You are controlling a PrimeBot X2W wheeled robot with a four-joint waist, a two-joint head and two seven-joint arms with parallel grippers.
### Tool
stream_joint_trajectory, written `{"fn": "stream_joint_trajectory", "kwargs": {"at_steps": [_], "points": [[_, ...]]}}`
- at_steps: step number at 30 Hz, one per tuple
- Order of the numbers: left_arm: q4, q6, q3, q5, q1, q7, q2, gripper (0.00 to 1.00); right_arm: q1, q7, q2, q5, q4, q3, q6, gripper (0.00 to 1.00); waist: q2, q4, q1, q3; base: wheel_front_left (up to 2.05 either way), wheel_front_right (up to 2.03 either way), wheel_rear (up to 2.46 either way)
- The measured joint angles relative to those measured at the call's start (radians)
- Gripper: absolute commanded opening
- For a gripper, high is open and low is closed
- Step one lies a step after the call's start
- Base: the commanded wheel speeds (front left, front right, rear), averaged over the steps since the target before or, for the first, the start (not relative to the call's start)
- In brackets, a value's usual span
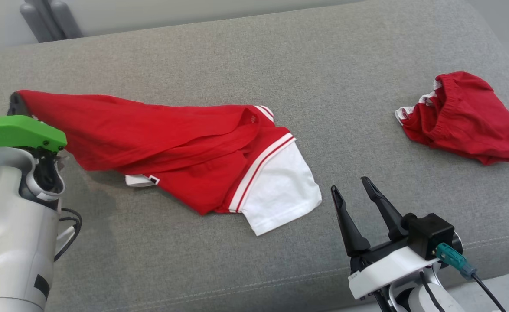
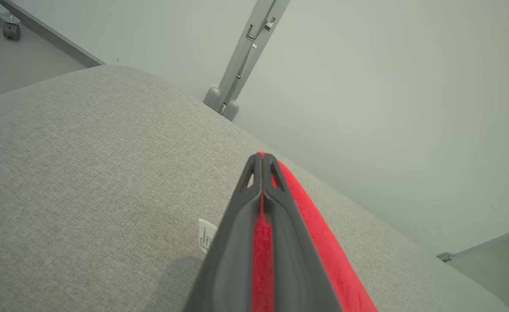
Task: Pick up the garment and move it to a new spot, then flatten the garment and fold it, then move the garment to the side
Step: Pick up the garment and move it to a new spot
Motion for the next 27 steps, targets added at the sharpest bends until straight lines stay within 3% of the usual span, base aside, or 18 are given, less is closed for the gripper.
{"fn": "stream_joint_trajectory", "kwargs": {"at_steps": [4,9,12,13,15,16,17,27], "points": [[-0.004,0.000,0.044,0.011,0.004,0.000,0.007,0.00,0.000,0.000,0.000,0.000,0.002,-0.012,-0.001,1.00,0.0000,0.008,0.0000,0.004,0.00,0.00,0.00],[-0.021,0.000,0.063,0.011,0.050,0.000,-0.054,0.00,0.000,-0.001,-0.001,0.000,0.007,-0.019,-0.001,1.00,0.0000,0.028,0.0000,0.010,0.00,0.00,0.00],[-0.018,0.000,0.095,0.022,0.087,0.000,-0.055,0.03,0.000,0.000,-0.002,0.000,0.009,-0.018,-0.001,1.00,0.0000,0.039,0.0000,0.010,0.00,0.00,0.00],[-0.018,0.000,0.107,0.022,0.097,0.000,-0.055,0.11,0.000,0.000,-0.002,0.000,0.009,-0.017,-0.001,1.00,0.0000,0.042,0.0000,0.011,0.00,0.00,0.00],[-0.019,0.000,0.120,0.031,0.112,0.000,-0.054,0.52,0.000,0.001,-0.006,0.000,0.012,-0.016,-0.001,1.00,0.0000,0.049,0.0000,0.011,0.00,0.00,0.00],[-0.021,0.000,0.124,0.037,0.116,0.000,-0.056,0.95,0.000,0.003,-0.008,0.000,0.015,-0.016,-0.001,1.00,0.0000,0.052,0.0000,0.012,0.00,0.00,0.00],[-0.027,0.000,0.125,0.042,0.122,0.000,-0.057,1.00,0.001,0.011,-0.009,0.000,0.020,-0.015,-0.001,1.00,0.0000,0.055,0.0000,0.012,0.00,0.00,0.00],[-0.129,-0.019,0.129,0.101,0.208,0.000,-0.144,1.00,0.023,0.081,-0.014,0.040,0.094,-0.053,-0.011,1.00,0.0000,0.086,0.0000,0.011,0.00,0.00,0.00]]}}
